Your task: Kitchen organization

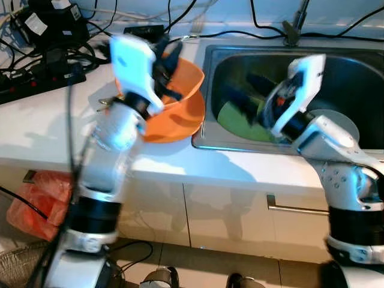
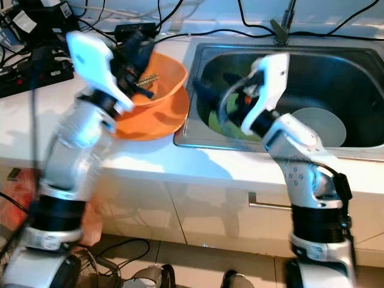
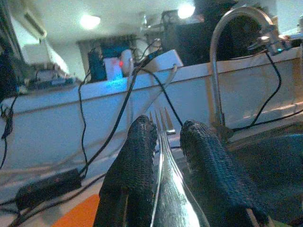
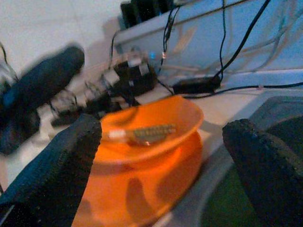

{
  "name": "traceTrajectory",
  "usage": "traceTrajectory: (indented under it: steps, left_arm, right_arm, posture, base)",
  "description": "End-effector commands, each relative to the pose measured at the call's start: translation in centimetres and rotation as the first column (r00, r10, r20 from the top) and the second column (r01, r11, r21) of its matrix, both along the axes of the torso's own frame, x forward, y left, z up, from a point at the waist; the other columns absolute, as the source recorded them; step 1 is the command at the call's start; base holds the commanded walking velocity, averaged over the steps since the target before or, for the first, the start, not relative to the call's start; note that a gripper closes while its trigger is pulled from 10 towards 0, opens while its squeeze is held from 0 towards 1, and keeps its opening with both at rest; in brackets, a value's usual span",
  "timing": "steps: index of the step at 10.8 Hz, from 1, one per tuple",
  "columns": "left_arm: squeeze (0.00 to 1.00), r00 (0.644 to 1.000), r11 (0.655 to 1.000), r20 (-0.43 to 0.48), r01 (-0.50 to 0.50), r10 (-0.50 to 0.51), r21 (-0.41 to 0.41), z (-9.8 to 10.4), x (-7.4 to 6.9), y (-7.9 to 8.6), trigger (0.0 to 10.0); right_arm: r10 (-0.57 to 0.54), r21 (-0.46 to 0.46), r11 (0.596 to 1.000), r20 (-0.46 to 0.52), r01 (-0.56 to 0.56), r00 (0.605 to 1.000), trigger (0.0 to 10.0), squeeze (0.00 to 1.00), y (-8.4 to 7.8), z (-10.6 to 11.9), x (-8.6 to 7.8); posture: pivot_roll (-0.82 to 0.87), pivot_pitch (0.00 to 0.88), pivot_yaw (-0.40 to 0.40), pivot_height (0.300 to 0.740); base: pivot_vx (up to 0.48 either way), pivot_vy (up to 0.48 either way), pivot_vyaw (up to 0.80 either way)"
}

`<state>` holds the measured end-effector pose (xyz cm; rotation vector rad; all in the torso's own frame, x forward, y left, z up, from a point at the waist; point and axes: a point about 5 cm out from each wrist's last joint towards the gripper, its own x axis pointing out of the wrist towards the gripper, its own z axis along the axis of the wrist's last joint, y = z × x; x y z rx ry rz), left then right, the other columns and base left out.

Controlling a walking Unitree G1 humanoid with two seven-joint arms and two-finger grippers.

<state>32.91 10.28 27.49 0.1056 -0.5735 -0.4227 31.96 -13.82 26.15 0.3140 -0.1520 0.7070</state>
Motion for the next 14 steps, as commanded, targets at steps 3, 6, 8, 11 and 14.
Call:
traceTrajectory:
  steps: [3, 6, 8, 11, 14]
  left_arm:
    - [0.0, 0.994, 0.997, 0.084, 0.07, -0.073, 0.038, -1.5, -0.3, -2.4, 0.0]
    - [0.0, 0.981, 0.992, 0.147, 0.119, -0.126, 0.05, -2.3, -0.9, -4.6, 0.0]
    - [0.0, 0.967, 0.981, 0.169, 0.185, -0.191, 0.055, -2.7, -1.9, -5.8, 0.0]
    - [0.0, 0.97, 0.981, 0.15, 0.184, -0.19, 0.057, -3.7, -2.2, -5.6, 0.0]
    - [0.0, 0.957, 0.972, 0.17, 0.227, -0.233, 0.056, -3.2, -2.9, -6.3, 0.0]
  right_arm:
    - [0.019, 0.23, 0.973, -0.115, 0.009, 0.993, 10.0, 0.0, -0.7, 0.7, 0.4]
    - [0.102, 0.34, 0.94, -0.226, -0.02, 0.969, 10.0, 0.0, -0.4, 0.5, 0.5]
    - [0.121, 0.411, 0.912, -0.227, -0.018, 0.966, 10.0, 0.0, -0.8, 1.1, 0.7]
    - [0.107, 0.409, 0.913, -0.238, -0.001, 0.965, 10.0, 0.0, -1.0, 1.3, 1.1]
    - [0.105, 0.406, 0.914, -0.248, 0.005, 0.963, 10.0, 0.0, -1.0, 1.3, 1.5]
  posture:
    - [0.0, 0.117, 0.094, 0.74]
    - [-0.01, 0.12, 0.09, 0.74]
    - [-0.01, 0.122, 0.09, 0.74]
    - [-0.01, 0.128, 0.084, 0.74]
    - [-0.01, 0.129, 0.077, 0.74]
  base:
    - [0.0, 0.0, 0.0]
    - [0.0, 0.0, 0.0]
    - [0.0, 0.0, 0.0]
    - [0.0, 0.0, 0.0]
    - [0.0, 0.0, 0.0]
